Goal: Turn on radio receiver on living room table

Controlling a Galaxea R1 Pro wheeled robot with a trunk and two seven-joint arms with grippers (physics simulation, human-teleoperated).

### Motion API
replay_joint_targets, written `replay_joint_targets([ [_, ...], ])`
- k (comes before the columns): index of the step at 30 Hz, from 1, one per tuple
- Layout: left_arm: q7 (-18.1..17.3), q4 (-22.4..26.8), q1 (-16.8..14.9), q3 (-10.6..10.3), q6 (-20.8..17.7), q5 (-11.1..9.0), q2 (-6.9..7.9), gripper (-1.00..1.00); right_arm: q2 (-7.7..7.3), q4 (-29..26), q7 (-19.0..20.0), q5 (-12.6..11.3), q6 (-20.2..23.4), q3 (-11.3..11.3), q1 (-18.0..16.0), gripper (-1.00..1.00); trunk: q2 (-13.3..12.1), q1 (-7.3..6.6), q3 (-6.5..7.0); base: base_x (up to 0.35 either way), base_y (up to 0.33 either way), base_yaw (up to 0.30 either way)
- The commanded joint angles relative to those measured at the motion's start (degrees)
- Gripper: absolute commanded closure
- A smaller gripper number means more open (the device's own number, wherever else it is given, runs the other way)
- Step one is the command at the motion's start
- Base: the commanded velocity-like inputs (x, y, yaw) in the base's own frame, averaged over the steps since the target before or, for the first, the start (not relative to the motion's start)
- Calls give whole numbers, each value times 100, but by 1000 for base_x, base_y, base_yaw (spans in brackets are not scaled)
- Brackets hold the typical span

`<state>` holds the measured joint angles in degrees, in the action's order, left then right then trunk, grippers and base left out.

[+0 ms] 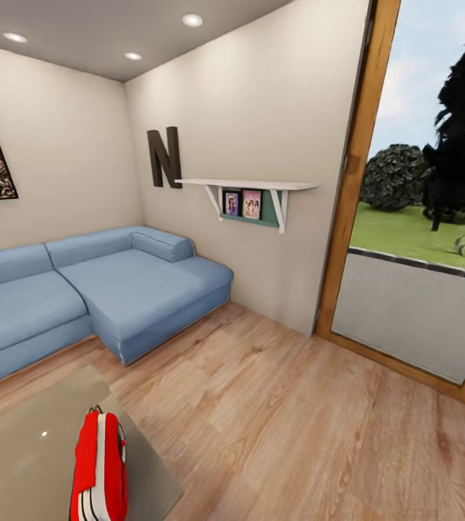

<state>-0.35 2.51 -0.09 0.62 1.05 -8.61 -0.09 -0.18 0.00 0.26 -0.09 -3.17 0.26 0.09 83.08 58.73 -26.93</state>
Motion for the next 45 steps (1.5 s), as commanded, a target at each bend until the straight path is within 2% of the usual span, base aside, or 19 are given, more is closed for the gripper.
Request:
replay_joint_targets([
  [1, 0, -3, 0, 0, 2, 0, 0, -100, 0, 0, 0, -10, 6, 0, 0, -100, 0, 0, 0, 20, 0, 12],
  [9, 0, 0, 0, 0, 5, 0, 0, -100, -9, 0, 0, -13, -6, -5, 0, -100, 0, 0, 0, 6, 0, 104],
  [45, 0, 2, 0, 0, 6, 0, 0, -100, -9, 0, 0, 9, -8, 17, 0, -100, 0, 0, 0, 0, 0, 268],
])
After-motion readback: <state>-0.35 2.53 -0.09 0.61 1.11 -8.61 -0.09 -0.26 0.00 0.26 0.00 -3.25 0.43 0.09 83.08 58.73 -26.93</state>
